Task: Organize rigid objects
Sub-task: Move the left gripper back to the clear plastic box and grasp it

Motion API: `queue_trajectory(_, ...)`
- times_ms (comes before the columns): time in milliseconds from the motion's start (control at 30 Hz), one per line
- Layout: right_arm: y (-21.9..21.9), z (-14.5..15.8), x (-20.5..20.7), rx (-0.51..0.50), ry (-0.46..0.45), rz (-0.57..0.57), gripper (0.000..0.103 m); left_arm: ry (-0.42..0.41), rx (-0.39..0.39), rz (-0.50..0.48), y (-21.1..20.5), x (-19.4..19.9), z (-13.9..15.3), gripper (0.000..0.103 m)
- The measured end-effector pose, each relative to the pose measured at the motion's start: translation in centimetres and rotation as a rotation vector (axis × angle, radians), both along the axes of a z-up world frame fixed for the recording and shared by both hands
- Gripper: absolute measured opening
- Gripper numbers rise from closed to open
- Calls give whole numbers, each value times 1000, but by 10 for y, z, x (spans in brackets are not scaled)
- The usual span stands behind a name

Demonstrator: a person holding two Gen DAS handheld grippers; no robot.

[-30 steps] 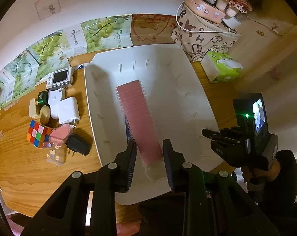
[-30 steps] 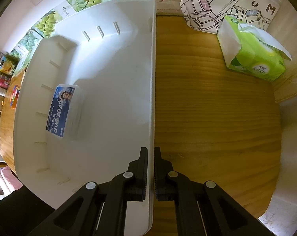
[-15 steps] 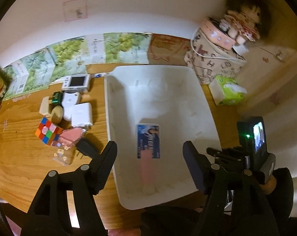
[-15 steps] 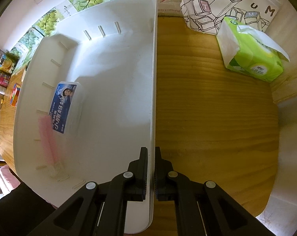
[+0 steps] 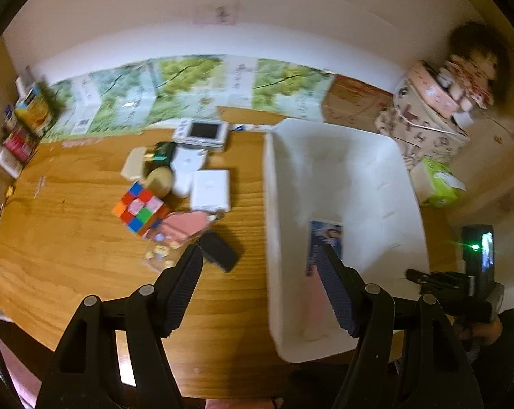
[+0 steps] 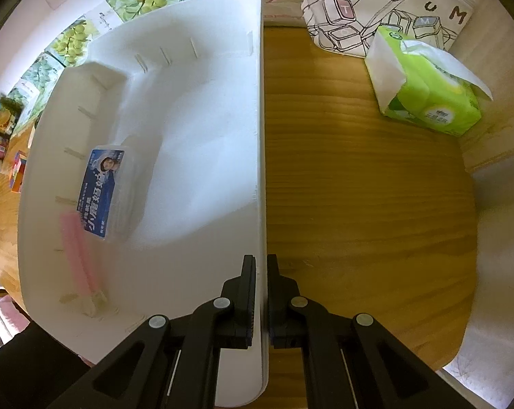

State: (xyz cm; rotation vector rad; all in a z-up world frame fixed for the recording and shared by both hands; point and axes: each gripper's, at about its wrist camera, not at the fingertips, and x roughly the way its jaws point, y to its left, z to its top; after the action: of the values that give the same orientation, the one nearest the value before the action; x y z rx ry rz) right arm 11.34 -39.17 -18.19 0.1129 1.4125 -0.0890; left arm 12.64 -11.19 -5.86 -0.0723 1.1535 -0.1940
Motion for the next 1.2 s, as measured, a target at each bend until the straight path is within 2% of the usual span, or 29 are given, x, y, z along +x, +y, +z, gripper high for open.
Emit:
queue_trajectory(300,3,-2,1,-30,16,-33,5,66,-19,151,61,10,-29,73)
queue_trajectory(500,4,-3,3,-42,34,-42,6,124,-44,215,91,19,-52,75)
queue_trajectory(833,3,-3,13,-58,66,-55,7,249,-60,239,104,30,-96,77)
queue_trajectory(1200,4,-3,20,-70,86,-67,7,306,-61,226,102,43,-125,77)
